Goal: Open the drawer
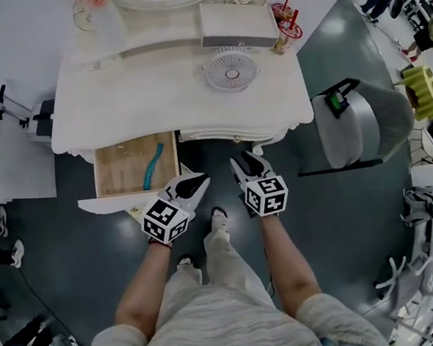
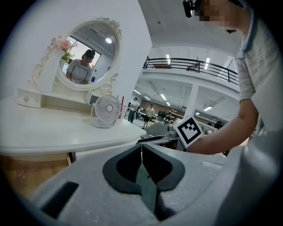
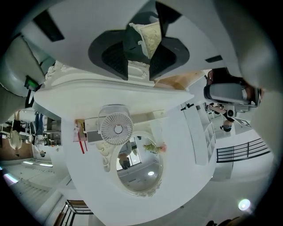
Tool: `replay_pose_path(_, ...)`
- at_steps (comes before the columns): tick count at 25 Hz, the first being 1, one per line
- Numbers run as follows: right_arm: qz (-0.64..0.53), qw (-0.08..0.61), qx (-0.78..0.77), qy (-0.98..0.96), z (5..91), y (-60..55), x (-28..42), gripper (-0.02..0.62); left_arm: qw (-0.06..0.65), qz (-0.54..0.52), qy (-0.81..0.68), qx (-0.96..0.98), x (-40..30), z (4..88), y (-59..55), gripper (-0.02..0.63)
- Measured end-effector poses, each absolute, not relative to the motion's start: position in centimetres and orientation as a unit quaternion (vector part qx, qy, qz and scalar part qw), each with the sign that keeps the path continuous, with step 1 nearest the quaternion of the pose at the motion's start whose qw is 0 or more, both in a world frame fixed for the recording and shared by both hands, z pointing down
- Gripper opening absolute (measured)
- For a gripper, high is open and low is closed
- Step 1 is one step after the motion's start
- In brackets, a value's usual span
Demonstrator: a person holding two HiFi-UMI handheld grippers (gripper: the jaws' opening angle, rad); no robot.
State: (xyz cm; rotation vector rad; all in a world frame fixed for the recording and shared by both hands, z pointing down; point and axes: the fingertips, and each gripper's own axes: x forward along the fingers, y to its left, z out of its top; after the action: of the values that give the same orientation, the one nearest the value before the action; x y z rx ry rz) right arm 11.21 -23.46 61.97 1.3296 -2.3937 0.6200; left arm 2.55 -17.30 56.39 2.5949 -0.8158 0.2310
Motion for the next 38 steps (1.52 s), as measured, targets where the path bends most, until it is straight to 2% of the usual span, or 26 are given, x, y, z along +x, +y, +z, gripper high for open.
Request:
replay_pose_path(10, 0.236, 0.218, 0.478, -0.817, 67.1, -25.6, 13.1, 0.117, 0.214, 0.088, -0.295, 0.927, 2.9, 57.4, -18.1, 0.016)
replay_pose_path(38, 0.301, 0.288, 0.521, -0.745, 76.4, -31.3, 14.8, 0.138, 0.233, 0.083, -0.301, 0.921, 3.5, 59.2, -20.0, 0.016)
